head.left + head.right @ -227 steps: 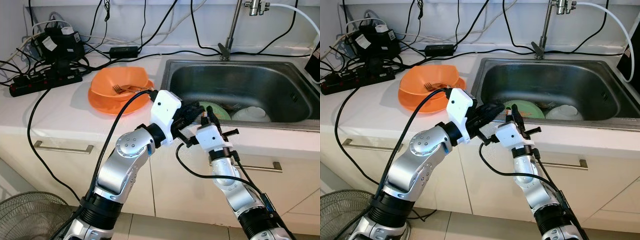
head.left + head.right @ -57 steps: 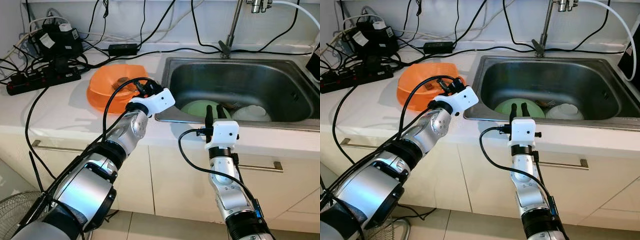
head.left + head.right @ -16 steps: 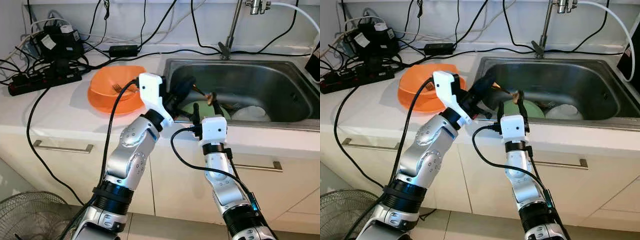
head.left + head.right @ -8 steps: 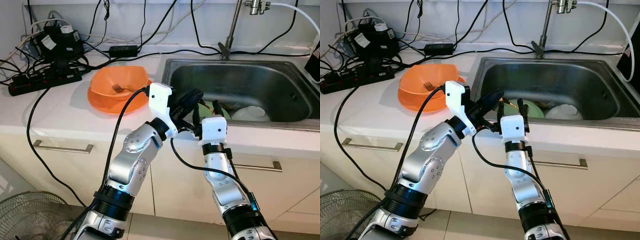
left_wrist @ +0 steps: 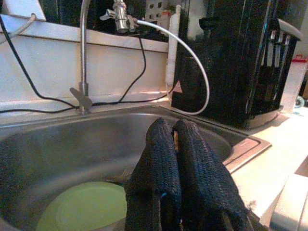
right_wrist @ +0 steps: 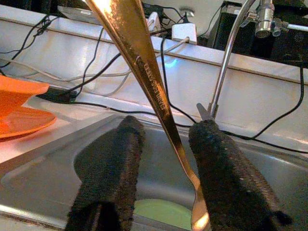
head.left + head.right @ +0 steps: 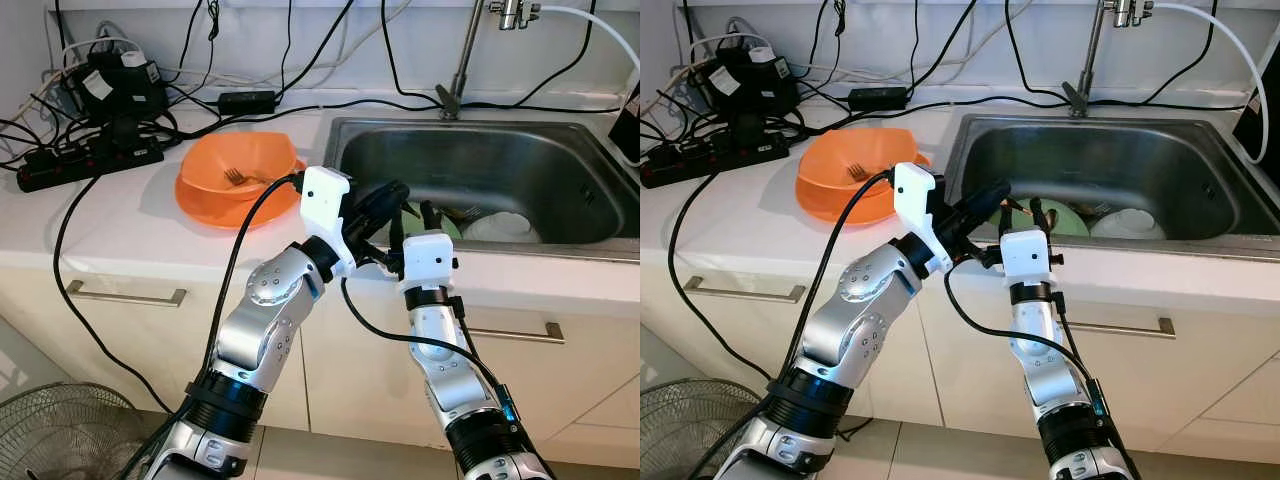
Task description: Kitchen organization
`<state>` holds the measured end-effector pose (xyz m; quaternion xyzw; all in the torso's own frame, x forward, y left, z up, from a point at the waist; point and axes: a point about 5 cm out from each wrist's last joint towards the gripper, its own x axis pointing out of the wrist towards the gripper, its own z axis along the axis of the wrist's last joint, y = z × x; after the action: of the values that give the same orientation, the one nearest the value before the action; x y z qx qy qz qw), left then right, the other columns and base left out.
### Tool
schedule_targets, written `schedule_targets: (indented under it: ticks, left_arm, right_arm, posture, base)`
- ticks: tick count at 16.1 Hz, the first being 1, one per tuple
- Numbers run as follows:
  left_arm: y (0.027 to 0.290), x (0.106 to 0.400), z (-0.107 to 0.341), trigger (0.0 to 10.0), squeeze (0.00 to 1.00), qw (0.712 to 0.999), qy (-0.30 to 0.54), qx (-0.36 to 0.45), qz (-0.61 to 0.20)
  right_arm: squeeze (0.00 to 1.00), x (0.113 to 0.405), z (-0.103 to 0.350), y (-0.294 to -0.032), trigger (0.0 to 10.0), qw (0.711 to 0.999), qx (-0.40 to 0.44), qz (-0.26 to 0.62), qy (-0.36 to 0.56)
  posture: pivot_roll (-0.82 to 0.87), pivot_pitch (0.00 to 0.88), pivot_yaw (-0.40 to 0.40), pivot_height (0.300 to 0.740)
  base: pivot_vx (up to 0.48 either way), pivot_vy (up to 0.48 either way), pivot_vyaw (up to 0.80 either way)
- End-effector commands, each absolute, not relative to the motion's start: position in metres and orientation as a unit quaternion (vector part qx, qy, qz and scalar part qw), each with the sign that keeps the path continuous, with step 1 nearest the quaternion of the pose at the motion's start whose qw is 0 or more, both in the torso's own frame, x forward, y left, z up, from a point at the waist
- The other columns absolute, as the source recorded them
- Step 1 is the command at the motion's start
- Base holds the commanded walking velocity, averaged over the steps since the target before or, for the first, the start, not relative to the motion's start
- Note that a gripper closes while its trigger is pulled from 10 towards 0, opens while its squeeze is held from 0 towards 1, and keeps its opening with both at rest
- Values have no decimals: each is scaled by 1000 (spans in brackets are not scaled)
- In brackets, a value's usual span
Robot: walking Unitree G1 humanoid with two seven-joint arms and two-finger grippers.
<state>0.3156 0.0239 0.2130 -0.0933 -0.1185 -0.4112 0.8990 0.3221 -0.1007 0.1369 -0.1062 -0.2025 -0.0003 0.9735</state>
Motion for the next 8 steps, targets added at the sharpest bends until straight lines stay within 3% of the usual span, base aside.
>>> schedule_targets:
  ticks: [1,8]
  left_arm:
    - [22,313,209,10000,0,898,-112,-76,-419]
    - [22,311,206,10000,0,897,-109,-54,-426]
  right_arm:
    - [0,325,140,-97,0,974,-103,7,-204]
    - [0,330,148,-94,0,971,-105,9,-214]
  posture:
    - [66,20,75,740]
    - [68,21,68,740]
  base:
    - [0,0,0]
    - [0,0,0]
